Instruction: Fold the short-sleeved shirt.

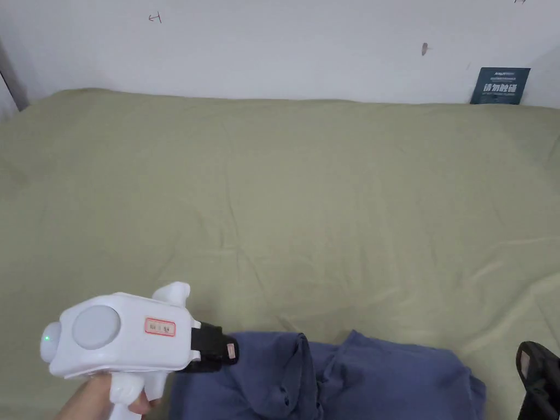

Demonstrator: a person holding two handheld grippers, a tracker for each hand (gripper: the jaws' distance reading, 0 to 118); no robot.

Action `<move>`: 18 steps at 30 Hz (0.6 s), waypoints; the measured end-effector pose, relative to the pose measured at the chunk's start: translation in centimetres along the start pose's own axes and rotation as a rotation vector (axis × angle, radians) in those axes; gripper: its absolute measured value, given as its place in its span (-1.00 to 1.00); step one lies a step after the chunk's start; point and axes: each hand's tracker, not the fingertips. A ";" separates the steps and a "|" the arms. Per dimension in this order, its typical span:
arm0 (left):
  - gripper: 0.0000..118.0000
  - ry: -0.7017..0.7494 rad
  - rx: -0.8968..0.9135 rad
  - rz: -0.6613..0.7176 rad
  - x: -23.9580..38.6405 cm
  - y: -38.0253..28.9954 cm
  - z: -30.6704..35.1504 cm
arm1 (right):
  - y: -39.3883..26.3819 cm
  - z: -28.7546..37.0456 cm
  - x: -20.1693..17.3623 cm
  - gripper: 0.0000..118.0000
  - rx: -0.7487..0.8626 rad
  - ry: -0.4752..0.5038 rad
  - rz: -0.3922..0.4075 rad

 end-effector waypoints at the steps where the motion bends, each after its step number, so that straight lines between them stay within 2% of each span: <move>1: -0.99 -0.016 -0.039 -0.003 0.6 -0.5 -1.4 | -0.1 -0.1 -0.1 -1.00 -0.005 0.000 0.002; 5: -0.99 -0.123 -0.179 0.023 1.2 -2.9 -8.9 | -0.3 -0.3 -0.1 -1.00 -0.022 -0.005 0.001; 6: -0.99 -0.081 -0.203 0.030 1.2 -3.5 -10.8 | -0.3 -0.3 -0.1 -1.00 -0.026 -0.007 -0.001; 8: -0.99 -0.147 -0.128 0.042 0.7 -3.7 -11.1 | -0.3 -0.3 0.0 -1.00 -0.034 -0.015 -0.001; 10: -0.99 -0.196 -0.149 0.098 0.3 -3.2 -8.7 | -0.3 -0.3 0.0 -1.00 -0.039 -0.018 0.002; 13: -0.99 -0.161 -0.094 0.000 0.0 -2.1 -3.2 | 0.2 -0.5 -0.6 -1.00 -0.045 -0.017 0.012; 15: -0.99 -0.200 -0.036 0.032 -1.4 -1.5 0.8 | 0.2 -0.8 -0.6 -1.00 -0.041 -0.012 0.006; 18: -0.99 -0.112 0.046 0.060 -4.8 -0.6 5.1 | 0.3 -1.2 -1.2 -1.00 -0.041 0.007 0.003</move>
